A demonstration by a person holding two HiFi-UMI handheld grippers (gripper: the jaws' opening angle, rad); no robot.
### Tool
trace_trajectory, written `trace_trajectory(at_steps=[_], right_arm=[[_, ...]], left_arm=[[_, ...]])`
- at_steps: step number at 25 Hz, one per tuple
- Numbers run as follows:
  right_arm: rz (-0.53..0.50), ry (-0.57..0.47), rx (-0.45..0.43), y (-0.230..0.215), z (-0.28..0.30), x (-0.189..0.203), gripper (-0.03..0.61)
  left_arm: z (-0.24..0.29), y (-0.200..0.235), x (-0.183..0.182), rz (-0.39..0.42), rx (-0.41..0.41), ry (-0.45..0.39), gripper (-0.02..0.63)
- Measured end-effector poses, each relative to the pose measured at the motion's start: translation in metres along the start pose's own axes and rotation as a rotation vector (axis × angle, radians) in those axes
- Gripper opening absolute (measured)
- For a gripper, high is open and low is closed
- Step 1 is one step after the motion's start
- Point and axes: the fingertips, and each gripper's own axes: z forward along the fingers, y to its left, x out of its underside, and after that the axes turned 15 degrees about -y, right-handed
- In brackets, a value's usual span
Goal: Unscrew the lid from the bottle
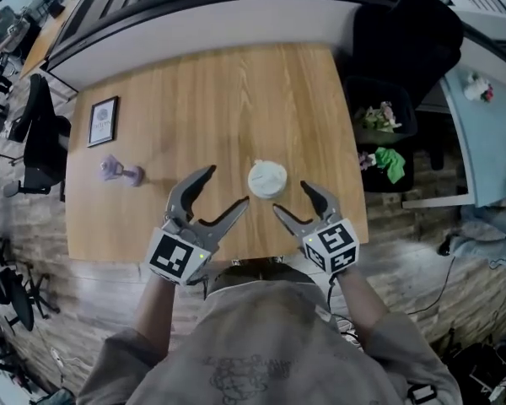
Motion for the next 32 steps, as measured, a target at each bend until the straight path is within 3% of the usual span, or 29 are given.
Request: trace_trajectory(at_steps=[11, 17, 22, 27, 32], right_arm=[[-0.034, -0.024, 0.006, -0.001, 0.045, 0.061, 0.376], [-0.022, -0.089, -0.012, -0.001, 0.065, 0.078, 0.384], [-0.027, -0.113, -0.011, -0.006, 0.077, 0.089, 0.389], [-0.053, -0.116, -0.022, -0.009, 0.081, 0.09, 0.388], [-0.056, -0.112, -0.025, -0.008, 0.082, 0.09, 0.388]], left_arm=[[0.033, -0.019, 0.059, -0.023, 0.328, -0.033, 0.328], [0.051, -0.025, 0.079, 0.01, 0.496, -0.039, 0.379], [0.066, -0.03, 0.1, 0.041, 0.603, -0.039, 0.39], [0.068, -0.031, 0.121, 0.076, 0.716, 0.055, 0.388], [0.065, -0.032, 0.124, 0.022, 0.742, 0.084, 0.36]])
